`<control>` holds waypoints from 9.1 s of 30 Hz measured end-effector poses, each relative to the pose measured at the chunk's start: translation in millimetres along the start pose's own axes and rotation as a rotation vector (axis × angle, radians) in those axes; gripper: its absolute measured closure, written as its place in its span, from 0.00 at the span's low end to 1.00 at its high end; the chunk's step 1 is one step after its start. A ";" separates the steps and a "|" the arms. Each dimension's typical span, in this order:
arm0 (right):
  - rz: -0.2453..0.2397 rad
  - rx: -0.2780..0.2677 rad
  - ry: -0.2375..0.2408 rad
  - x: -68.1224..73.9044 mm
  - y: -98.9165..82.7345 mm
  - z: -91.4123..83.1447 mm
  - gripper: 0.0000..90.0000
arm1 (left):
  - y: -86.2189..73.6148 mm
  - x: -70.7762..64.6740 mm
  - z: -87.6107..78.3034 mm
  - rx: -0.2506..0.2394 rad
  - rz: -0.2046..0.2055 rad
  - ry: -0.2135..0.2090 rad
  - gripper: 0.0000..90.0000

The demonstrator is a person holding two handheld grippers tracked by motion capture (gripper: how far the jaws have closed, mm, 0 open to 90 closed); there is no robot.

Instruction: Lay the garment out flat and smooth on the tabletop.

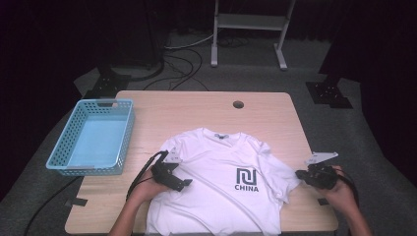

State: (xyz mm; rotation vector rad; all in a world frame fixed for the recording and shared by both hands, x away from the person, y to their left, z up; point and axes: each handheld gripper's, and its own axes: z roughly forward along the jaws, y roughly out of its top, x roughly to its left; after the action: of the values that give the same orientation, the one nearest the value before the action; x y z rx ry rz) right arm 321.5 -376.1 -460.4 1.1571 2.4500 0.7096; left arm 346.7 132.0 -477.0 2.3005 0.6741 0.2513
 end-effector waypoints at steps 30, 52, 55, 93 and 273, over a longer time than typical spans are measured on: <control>-0.088 0.002 0.172 30.1 3.9 1.1 0.64 | 5.1 -1.5 -3.0 0.030 0.007 0.020 0.08; -0.103 -0.044 0.158 41.3 -1.9 0.9 0.42 | -0.6 -6.1 -27.7 0.022 0.035 0.059 0.08; -0.074 -0.064 0.185 31.7 -10.7 -0.7 0.42 | -3.1 -4.0 -31.9 0.023 0.028 0.060 0.08; -0.089 -0.043 0.192 40.0 -0.2 4.7 0.36 | -17.2 26.3 -41.6 0.155 -0.061 -0.106 0.10; 0.279 0.006 -0.070 -46.3 91.4 80.6 0.10 | 62.4 103.7 52.1 0.064 -0.177 0.192 0.03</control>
State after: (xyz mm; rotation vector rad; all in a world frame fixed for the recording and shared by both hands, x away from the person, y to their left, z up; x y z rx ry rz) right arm 446.2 -339.2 -470.2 1.5182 2.2586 0.7239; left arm 477.8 119.1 -473.2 2.2785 0.9907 0.3745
